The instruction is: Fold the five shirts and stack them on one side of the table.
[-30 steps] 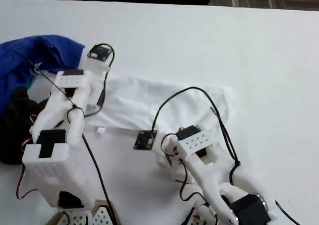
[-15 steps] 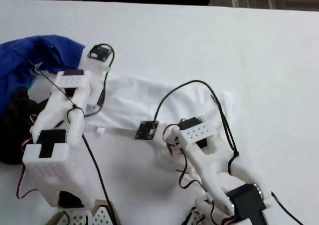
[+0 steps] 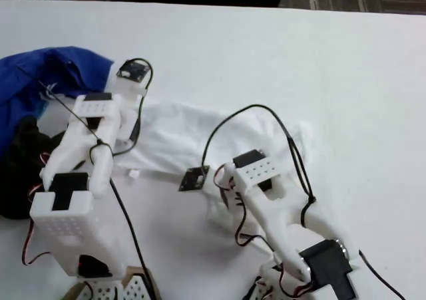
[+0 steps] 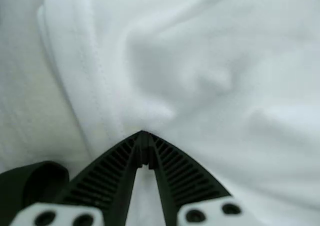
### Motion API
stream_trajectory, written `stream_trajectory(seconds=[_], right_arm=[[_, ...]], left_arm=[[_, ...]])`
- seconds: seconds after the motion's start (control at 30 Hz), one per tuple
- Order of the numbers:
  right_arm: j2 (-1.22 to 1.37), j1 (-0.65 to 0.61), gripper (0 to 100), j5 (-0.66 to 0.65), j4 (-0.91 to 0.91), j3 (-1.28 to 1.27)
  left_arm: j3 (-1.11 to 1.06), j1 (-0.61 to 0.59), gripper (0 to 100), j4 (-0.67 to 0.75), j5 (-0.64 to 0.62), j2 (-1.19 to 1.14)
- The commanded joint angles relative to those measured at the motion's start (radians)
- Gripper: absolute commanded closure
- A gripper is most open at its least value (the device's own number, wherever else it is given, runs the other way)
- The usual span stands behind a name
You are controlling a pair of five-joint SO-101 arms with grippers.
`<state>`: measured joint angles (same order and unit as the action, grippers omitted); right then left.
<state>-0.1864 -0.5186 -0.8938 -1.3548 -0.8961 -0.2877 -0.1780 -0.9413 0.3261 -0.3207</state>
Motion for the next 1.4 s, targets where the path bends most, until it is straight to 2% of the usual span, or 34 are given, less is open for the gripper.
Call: stream_trajectory(seconds=[0.0, 0.4, 0.63, 0.77, 0.97, 1.23, 1.37], right_arm=[[0.002, -0.054, 76.3, -0.005, -0.027, 0.011], [0.002, -0.081, 76.2, 0.002, -0.021, 0.012], [-0.104, -0.088, 76.2, 0.141, -0.087, 0.127], [-0.148, -0.088, 76.4, 0.190, -0.068, 0.091], [-0.150, -0.088, 76.5, 0.218, 0.053, -0.055], [-0.147, -0.091, 76.5, 0.298, 0.065, -0.058], [-0.145, -0.186, 76.5, 0.308, 0.084, -0.087]], left_arm=[[0.022, -0.005, 98, 0.026, -0.012, -0.003], [0.022, -0.005, 98, 0.026, -0.012, -0.003], [0.022, -0.005, 98, 0.026, -0.012, -0.003], [0.022, -0.005, 98, 0.026, -0.012, -0.003], [0.022, -0.005, 98, 0.026, -0.012, -0.003], [0.022, -0.005, 98, 0.026, -0.012, -0.003], [0.022, -0.005, 98, 0.026, -0.012, -0.003]])
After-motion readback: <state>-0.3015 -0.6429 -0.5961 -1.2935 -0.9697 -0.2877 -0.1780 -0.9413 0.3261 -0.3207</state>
